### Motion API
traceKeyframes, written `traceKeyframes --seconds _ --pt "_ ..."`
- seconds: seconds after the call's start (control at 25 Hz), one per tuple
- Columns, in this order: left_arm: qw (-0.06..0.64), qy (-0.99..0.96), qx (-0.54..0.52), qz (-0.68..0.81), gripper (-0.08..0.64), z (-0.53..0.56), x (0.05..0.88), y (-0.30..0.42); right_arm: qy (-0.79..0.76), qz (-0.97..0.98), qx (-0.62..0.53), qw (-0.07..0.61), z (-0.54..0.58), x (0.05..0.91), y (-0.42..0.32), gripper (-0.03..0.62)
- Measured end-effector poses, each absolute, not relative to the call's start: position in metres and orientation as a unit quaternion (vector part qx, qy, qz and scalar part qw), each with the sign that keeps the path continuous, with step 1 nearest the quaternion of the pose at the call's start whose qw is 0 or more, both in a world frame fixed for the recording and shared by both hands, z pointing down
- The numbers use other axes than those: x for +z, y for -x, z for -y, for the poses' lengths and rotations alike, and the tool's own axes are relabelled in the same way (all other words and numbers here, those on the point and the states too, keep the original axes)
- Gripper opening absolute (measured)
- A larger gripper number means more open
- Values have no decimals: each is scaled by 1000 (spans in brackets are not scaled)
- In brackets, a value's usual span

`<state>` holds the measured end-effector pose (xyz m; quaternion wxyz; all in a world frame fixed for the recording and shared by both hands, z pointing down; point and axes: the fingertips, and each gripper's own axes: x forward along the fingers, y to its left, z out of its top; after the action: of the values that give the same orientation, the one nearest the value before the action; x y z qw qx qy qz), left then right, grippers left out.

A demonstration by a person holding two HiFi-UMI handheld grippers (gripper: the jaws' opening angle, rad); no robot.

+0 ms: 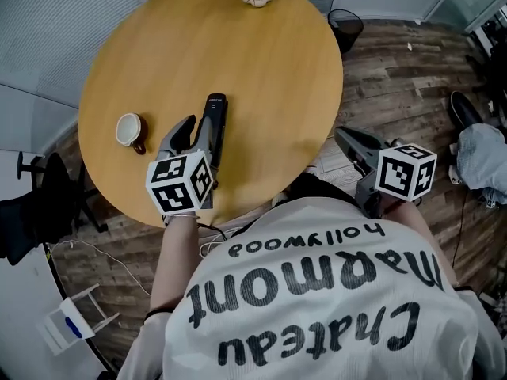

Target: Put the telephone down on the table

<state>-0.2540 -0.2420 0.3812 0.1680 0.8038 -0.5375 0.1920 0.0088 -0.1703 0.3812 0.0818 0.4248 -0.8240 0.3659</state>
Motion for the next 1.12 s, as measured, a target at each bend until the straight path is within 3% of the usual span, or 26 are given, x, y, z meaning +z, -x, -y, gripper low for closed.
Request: traceKeyframes --seconds 0.12,0.2,0.52,0.68,0.92,1.12 --pt "157 -823 164 520 98 231 362 243 -416 830 365 75 184 380 -12 15" --pt "149 -826 163 519 8 223 356 240 -401 839 359 75 194 377 -9 15" --pt "173 -806 163 542 9 183 347 222 -347 885 282 132 198 359 -14 15" --pt "197 -790 147 562 9 161 347 200 -326 895 273 136 188 359 -35 15" --pt "179 -779 166 578 9 126 343 166 -295 908 267 134 170 364 -54 15" --pt "178 -752 121 623 9 96 325 153 -269 914 273 131 156 366 -74 15"
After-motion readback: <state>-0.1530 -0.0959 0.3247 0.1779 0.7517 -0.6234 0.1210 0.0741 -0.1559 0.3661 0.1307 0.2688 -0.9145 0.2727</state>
